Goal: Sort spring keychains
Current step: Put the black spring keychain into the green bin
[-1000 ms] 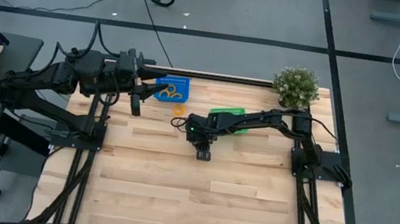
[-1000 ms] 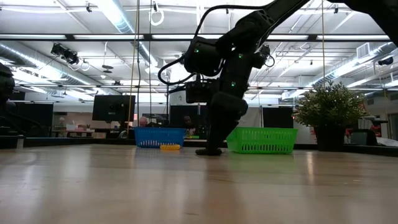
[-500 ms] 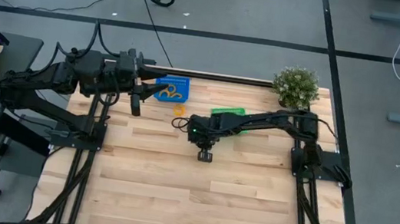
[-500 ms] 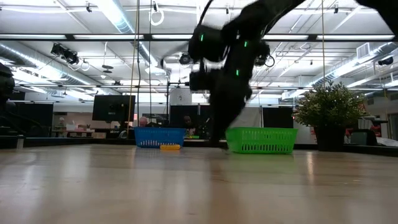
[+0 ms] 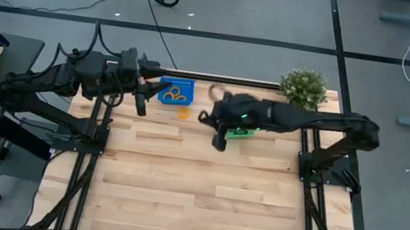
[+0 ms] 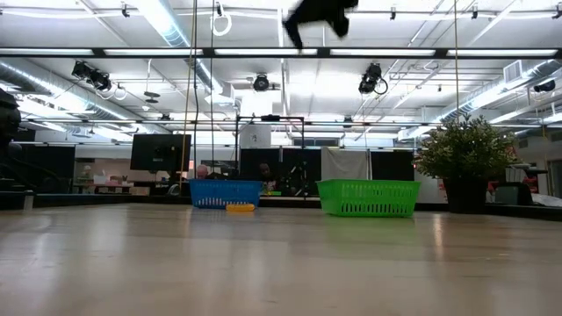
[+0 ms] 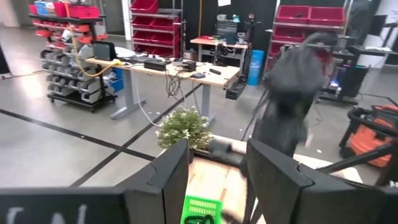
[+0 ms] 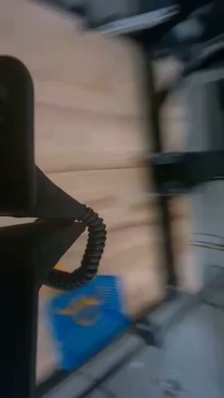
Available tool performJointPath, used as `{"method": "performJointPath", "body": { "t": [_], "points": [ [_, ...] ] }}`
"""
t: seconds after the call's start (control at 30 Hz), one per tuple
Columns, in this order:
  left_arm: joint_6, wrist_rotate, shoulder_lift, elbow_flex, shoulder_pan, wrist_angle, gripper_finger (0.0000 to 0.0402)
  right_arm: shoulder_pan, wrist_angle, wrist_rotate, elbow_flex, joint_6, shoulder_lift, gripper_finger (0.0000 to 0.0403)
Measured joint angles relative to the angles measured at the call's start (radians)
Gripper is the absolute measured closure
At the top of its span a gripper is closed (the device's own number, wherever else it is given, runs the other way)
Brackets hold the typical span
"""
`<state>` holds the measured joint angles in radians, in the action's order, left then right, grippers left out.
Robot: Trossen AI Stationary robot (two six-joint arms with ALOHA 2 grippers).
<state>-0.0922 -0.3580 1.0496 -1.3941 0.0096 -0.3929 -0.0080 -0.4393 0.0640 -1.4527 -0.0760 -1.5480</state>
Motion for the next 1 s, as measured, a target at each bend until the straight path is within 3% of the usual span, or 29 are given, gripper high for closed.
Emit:
{"method": "performJointPath", "body": {
  "t": [0.13, 0.3, 0.47, 0.77, 1.0],
  "points": [
    [0.001, -0.032, 0.000, 0.000, 0.001, 0.011, 0.0236, 0.001, 0.097, -0.011, 0.001, -0.060, 0.050, 0.0403],
    [0.001, -0.053, 0.000, 0.000, 0.001, 0.026, 0.0236, -0.016, 0.161, -0.207, 0.002, -0.063, 0.136, 0.0403],
    [-0.001, -0.053, 0.000, 0.000, 0.001, 0.026, 0.0236, -0.013, 0.142, -0.214, 0.063, -0.041, 0.282, 0.0403],
    [-0.002, -0.053, 0.000, 0.000, 0.001, 0.029, 0.0236, -0.014, 0.326, -0.142, 0.418, -0.194, 0.578, 0.0403],
    [-0.012, -0.053, 0.000, 0.000, 0.001, 0.030, 0.0236, -0.014, 0.369, 0.007, 0.474, -0.201, 0.647, 0.0403]
  ]
}}
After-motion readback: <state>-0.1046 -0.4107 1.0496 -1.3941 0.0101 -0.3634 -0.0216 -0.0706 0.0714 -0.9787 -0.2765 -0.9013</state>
